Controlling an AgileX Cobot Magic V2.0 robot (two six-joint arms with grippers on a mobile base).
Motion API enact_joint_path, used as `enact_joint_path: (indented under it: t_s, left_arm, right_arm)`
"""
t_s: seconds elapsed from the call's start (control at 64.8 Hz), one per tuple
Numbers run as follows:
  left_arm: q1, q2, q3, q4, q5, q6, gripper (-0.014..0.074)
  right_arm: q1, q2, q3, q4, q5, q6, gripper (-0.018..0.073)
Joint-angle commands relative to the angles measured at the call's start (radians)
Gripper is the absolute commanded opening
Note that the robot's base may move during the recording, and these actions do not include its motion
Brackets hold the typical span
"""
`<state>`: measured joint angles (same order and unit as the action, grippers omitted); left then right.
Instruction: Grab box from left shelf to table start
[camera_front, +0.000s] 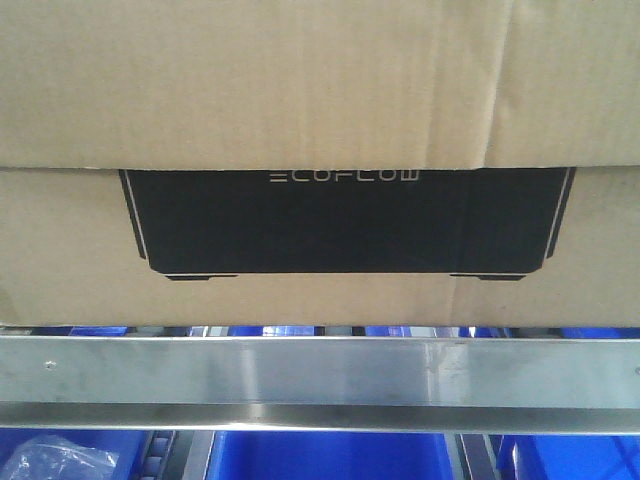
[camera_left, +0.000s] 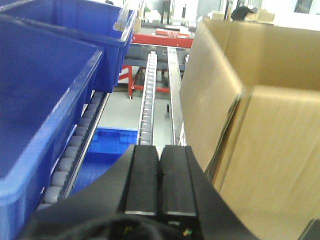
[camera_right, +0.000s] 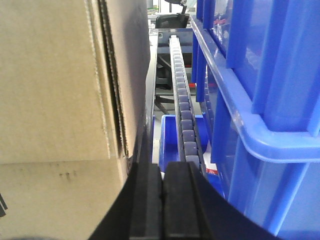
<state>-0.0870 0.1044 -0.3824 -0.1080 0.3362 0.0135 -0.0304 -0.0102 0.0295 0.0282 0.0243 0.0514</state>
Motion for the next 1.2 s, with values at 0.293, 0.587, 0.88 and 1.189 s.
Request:
enact_joint_path:
  t_s: [0.293,0.587,0.88,1.189]
  left_arm:
    - [-0.004,0.291,-0.292,-0.170,0.004,-0.013,-0.0093]
    - [-0.184,0.466,-0.519,0.114,0.169,-0.158,-0.0078]
    - [-0.428,0.630,-0.668,0.369,0.219,-0.365,0.0274]
    - [-0.431,0.857,-0.848,0.420,0.375,-0.369,0.0274]
  right_arm:
    - [-0.007,-0.014,-0.018,0.004,-0.095,-0.008,0.0050]
    - [-0.007,-0.014,-0.018,0.004,-0.095,-0.008,0.0050]
    - [-0.007,-0.014,-0.018,0.004,-0.095,-0.008,0.0050]
    - [-0.007,-0.014,-0.018,0.004,-0.095,-0.008,0.0050]
